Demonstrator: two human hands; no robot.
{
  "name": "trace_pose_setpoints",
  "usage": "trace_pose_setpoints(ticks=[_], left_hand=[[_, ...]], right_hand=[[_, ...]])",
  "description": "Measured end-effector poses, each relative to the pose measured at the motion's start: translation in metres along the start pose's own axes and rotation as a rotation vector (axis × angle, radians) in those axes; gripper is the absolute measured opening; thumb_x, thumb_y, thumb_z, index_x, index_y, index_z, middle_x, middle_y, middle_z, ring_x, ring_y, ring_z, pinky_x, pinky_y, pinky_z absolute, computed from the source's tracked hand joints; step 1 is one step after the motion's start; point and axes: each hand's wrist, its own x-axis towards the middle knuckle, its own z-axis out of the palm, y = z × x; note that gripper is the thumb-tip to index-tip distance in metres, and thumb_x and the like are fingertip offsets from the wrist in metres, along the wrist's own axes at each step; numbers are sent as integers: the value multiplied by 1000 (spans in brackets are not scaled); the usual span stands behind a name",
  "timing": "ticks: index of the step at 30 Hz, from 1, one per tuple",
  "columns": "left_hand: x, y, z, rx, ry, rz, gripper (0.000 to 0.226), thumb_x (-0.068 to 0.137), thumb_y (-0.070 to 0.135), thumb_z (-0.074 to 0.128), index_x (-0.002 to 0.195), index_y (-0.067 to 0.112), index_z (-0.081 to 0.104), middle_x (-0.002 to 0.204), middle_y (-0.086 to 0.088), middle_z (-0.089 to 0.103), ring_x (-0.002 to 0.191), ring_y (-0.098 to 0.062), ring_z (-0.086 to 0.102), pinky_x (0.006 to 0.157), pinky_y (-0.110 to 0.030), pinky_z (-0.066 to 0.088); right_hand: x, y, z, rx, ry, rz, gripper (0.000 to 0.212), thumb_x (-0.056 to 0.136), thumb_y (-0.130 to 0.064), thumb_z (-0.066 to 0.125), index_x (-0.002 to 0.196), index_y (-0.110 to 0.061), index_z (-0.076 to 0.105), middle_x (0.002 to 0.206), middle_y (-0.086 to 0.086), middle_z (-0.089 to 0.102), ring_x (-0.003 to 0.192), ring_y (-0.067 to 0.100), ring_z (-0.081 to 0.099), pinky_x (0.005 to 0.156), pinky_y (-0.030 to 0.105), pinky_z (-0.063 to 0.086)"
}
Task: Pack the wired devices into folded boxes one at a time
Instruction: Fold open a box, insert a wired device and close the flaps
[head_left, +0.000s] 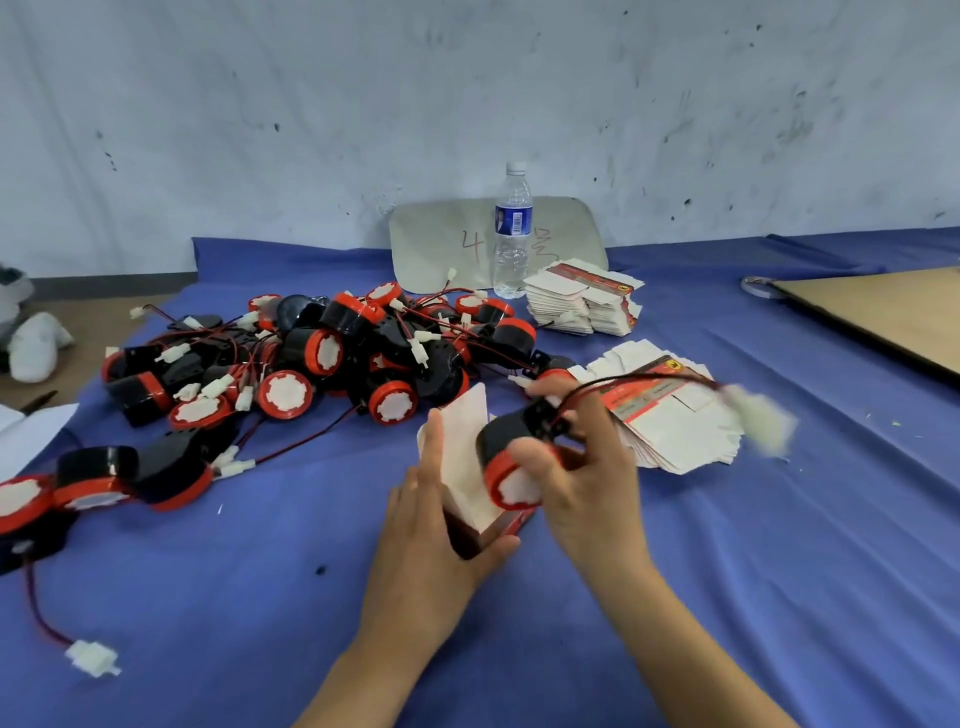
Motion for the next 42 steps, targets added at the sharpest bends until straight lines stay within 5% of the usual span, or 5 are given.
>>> trace_pose_setpoints(ticks=[13, 21, 27, 34, 42], left_hand=[[-4, -2, 5, -47, -107, -7, 117, 57, 62, 72, 136, 68, -14, 98, 37, 50, 91, -9, 50, 68, -21, 43], [-4, -1, 5, -48, -132, 24, 123, 67, 40, 84, 138, 65, -13, 112, 32, 56, 103, -4, 49, 83, -26, 48], [-5, 4, 4, -97, -84, 1, 90, 66, 52, 77, 128, 74, 15, 117, 28, 54, 109, -4, 56, 84, -20, 47], [-6, 6, -1, -49, -85, 57, 98, 75, 23, 82, 134, 70, 19, 143, 34, 19, 103, 21, 48, 73, 0, 44], [-2, 11, -6, 103, -19, -84, 39, 89, 8, 64, 115, 36, 63, 155, 19, 22, 105, -19, 63, 71, -39, 55]], right_hand=[[-4, 25, 11, -584, -63, -77, 29, 87, -29, 71, 73, -17, 49, 68, -9, 56, 59, 21, 50, 57, 40, 45], [9, 19, 0, -826, -315, 71, 26, 89, -48, 60, 85, -22, 61, 79, -4, 61, 78, 21, 57, 61, 31, 35], [1, 12, 7, -930, -283, -46, 15, 89, -23, 55, 103, -21, 50, 104, -7, 51, 79, 20, 50, 59, 33, 38], [-6, 12, 9, -1062, -350, -87, 23, 90, -18, 45, 112, -21, 38, 104, -7, 58, 105, 16, 37, 77, 27, 24], [-3, 3, 0, -631, -289, -74, 18, 80, 2, 62, 95, -9, 61, 87, 3, 67, 76, 26, 59, 65, 44, 49]])
